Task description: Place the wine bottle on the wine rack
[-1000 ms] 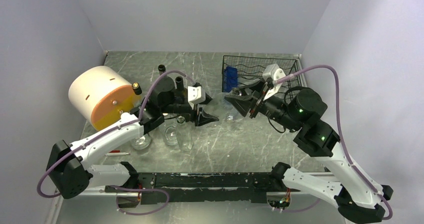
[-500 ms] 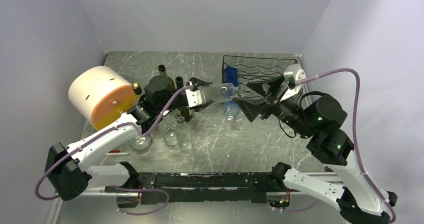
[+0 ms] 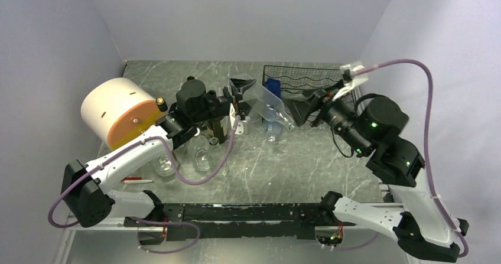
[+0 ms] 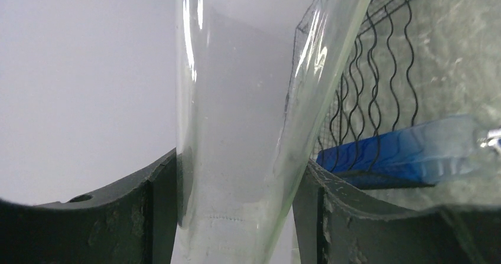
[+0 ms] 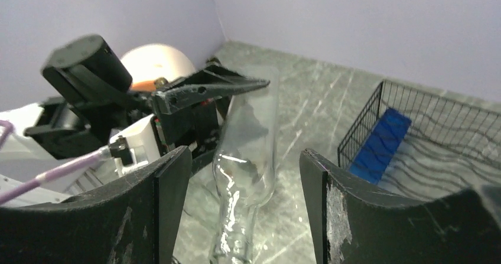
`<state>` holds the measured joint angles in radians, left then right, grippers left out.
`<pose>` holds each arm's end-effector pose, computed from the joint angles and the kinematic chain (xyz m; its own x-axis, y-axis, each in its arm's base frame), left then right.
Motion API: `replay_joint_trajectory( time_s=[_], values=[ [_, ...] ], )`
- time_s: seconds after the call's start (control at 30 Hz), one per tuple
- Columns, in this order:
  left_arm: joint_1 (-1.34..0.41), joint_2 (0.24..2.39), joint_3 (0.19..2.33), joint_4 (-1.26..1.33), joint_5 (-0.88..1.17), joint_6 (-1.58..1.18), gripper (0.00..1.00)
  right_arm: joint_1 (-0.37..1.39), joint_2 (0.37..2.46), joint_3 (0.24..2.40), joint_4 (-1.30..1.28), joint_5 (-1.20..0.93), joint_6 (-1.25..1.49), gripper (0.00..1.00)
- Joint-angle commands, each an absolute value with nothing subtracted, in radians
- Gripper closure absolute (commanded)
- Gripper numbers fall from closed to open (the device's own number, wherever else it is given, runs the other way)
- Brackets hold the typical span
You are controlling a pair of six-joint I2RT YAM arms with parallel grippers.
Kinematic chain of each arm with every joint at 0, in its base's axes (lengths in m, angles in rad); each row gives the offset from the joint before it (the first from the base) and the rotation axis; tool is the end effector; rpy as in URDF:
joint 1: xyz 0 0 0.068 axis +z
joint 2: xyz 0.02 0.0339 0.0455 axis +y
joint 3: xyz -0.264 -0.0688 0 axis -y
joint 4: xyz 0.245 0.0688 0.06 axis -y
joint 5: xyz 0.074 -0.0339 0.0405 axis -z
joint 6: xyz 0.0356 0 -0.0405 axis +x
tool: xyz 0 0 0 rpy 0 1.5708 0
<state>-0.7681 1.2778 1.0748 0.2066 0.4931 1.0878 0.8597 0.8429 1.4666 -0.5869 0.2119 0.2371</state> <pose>0.2049 -0.2214 0.3760 0.8447 0.2687 -0.4629 0.4401 0.1437 0.8864 0.0820 0.0837 0.5064 -0.1184 0.2144 -0.9695 -0.5923 0.7685 0.2422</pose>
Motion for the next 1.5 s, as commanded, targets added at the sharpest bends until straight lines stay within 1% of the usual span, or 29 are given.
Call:
replay_joint_trajectory(
  time_s=[0.0,0.2,0.3,0.4,0.63,0.8,0.87,0.93,0.97,1.03,1.07,1.1,1.13,1.17,1.2,1.23,1.27,1.37,1.47],
  values=[
    [-0.77,1.289,1.13,0.224,0.502,1.332,0.93,0.864,0.91,1.475,-0.715,0.215,0.265,0.29],
    [-0.781,1.301,1.13,0.2,0.489,1.462,0.93,0.864,0.96,1.42,-0.703,0.184,0.273,0.27],
    [-0.79,1.292,1.08,0.295,0.491,1.507,0.93,0.865,0.983,1.406,-0.698,0.171,0.274,0.27],
    [-0.793,1.287,1.056,0.365,0.502,1.52,0.93,0.864,1.006,1.405,-0.701,0.161,0.283,0.26],
    [-0.795,1.292,1.061,0.371,0.498,1.536,0.93,0.864,1.026,1.364,-0.7,0.144,0.302,0.27],
    [-0.798,1.289,1.055,0.389,0.518,1.524,0.93,0.864,1.053,1.36,-0.706,0.146,0.311,0.3],
    [-0.8,1.287,1.057,0.385,0.519,1.522,0.93,0.865,1.055,1.356,-0.699,0.164,0.317,0.34],
    [-0.799,1.284,1.058,0.383,0.513,1.514,0.93,0.865,1.051,1.348,-0.69,0.182,0.32,0.45],
    [-0.799,1.283,1.061,0.372,0.516,1.5,0.93,0.865,1.05,1.345,-0.687,0.197,0.318,0.54],
    [-0.8,1.28,1.098,0.309,0.532,1.458,0.93,0.864,1.053,1.347,-0.692,0.23,0.302,0.78],
    [-0.8,1.279,1.117,0.267,0.542,1.437,0.87,0.865,1.052,1.351,-0.699,0.248,0.298,0.89],
    [-0.8,1.279,1.132,0.233,0.549,1.419,0.72,0.864,1.053,1.353,-0.701,0.272,0.293,0.97],
    [-0.8,1.277,1.135,0.218,0.556,1.396,0.59,0.865,1.049,1.354,-0.699,0.304,0.285,1.0],
    [-0.8,1.272,1.128,0.222,0.561,1.372,0.5,0.865,1.044,1.353,-0.696,0.326,0.278,1.0],
    [-0.8,1.266,1.11,0.246,0.562,1.339,0.33,0.864,1.041,1.355,-0.694,0.35,0.271,1.0],
    [-0.8,1.258,1.091,0.283,0.565,1.284,0.04,0.863,1.039,1.359,-0.691,0.372,0.265,1.0],
    [-0.8,1.25,1.074,0.316,0.574,1.22,0.0,0.863,1.036,1.362,-0.689,0.395,0.259,1.0],
    [-0.801,1.219,1.03,0.366,0.622,1.006,0.01,0.858,1.03,1.364,-0.676,0.477,0.243,1.0],
    [-0.801,1.189,0.945,0.503,0.603,0.809,0.01,0.838,1.026,1.365,-0.668,0.536,0.226,1.0]
  ],
)
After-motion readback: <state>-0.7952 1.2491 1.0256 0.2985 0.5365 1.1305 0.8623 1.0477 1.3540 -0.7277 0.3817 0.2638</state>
